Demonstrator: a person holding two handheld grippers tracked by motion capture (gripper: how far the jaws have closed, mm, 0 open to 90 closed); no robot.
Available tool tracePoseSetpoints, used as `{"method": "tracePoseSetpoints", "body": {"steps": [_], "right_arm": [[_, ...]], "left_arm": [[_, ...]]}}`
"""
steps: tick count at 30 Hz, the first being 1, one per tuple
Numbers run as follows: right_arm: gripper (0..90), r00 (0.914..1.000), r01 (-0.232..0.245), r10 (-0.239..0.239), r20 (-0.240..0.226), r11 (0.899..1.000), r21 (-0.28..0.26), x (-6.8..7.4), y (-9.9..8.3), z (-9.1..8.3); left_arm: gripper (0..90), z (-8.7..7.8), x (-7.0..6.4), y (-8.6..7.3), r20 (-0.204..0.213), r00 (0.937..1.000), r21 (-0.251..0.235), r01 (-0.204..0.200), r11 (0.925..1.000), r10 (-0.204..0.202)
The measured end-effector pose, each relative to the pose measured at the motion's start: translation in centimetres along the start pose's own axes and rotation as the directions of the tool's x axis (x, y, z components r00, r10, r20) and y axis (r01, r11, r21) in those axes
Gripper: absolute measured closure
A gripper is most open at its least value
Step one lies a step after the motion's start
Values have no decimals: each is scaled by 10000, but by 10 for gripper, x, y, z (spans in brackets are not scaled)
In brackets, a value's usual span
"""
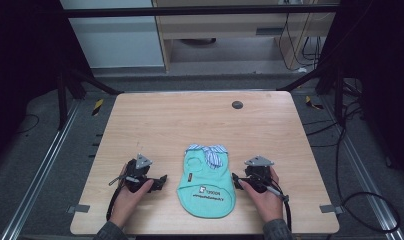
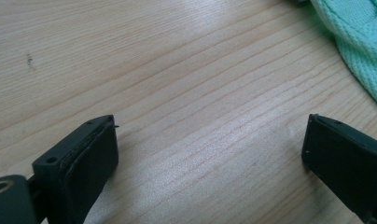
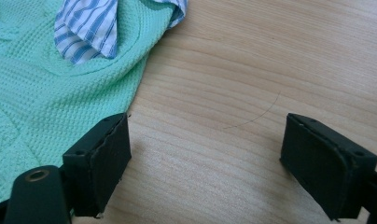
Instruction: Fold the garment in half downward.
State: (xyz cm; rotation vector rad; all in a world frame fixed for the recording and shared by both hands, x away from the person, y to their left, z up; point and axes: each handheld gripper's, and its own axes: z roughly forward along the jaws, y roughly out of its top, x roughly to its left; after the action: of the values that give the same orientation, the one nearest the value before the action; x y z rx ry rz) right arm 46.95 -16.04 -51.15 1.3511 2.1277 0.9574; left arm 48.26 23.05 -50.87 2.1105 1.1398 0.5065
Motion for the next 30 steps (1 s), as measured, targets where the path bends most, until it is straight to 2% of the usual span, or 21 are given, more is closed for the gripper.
{"method": "tracePoseSetpoints", "body": {"steps": [8, 11, 14, 17, 19, 20, 21, 22, 23, 25, 27, 28, 29, 30], "right_arm": [[155, 10000, 3, -3, -28, 10000, -1, 0, 0, 0], [157, 10000, 7, -7, -37, 10000, 43, 0, 0, 0], [248, 9991, 264, -250, -336, 9988, 419, -2, 4, -4], [333, 9971, 633, -598, -468, 9950, 776, -6, 13, -7], [382, 9942, 989, -940, -514, 9896, 1044, -11, 23, -6], [412, 9934, 1062, -1009, -540, 9886, 1067, -12, 27, -6], [412, 9934, 1062, -1009, -540, 9886, 1067, -12, 27, -6], [459, 9911, 1239, -1173, -632, 9857, 1141, -17, 41, -3], [484, 9892, 1389, -1322, -630, 9834, 1170, -19, 47, -2], [551, 9871, 1534, -1464, -640, 9805, 1231, -21, 57, 2], [652, 9840, 1647, -1549, -874, 9791, 1190, -23, 68, 9], [684, 9836, 1662, -1563, -902, 9794, 1148, -23, 71, 12], [684, 9836, 1662, -1563, -902, 9794, 1148, -23, 71, 12], [742, 9806, 1756, -1621, -1099, 9763, 1265, -21, 79, 21]], "left_arm": [[27, -1, -1, -1, 17, 10000, 7, -20, 10000, 20], [27, -2, -3, -1, 159, 9998, 84, -124, 9999, 123], [39, -4, -4, 4, 491, 9978, 188, -444, 9988, 435], [43, -5, -5, 18, 699, 9941, 111, -836, 9964, 826], [47, -3, -4, 30, 744, 9929, 106, -942, 9955, 932], [56, -3, -4, 30, 744, 9929, 106, -942, 9955, 932], [56, 0, -3, 38, 740, 9926, 188, -976, 9951, 959], [72, 4, -1, 53, 756, 9919, 224, -1040, 9943, 1021], [84, 7, 0, 61, 783, 9922, 166, -990, 9949, 974], [137, 10, 2, 75, 778, 9919, 170, -1016, 9947, 1000], [232, 15, 5, 89, 856, 9919, 68, -944, 9955, 934], [249, 18, 6, 96, 946, 9913, 51, -921, 9957, 912], [282, 18, 6, 96, 946, 9913, 51, -921, 9957, 912], [357, 24, 3, 108, 1053, 9892, 108, -1039, 9945, 1022]]}}
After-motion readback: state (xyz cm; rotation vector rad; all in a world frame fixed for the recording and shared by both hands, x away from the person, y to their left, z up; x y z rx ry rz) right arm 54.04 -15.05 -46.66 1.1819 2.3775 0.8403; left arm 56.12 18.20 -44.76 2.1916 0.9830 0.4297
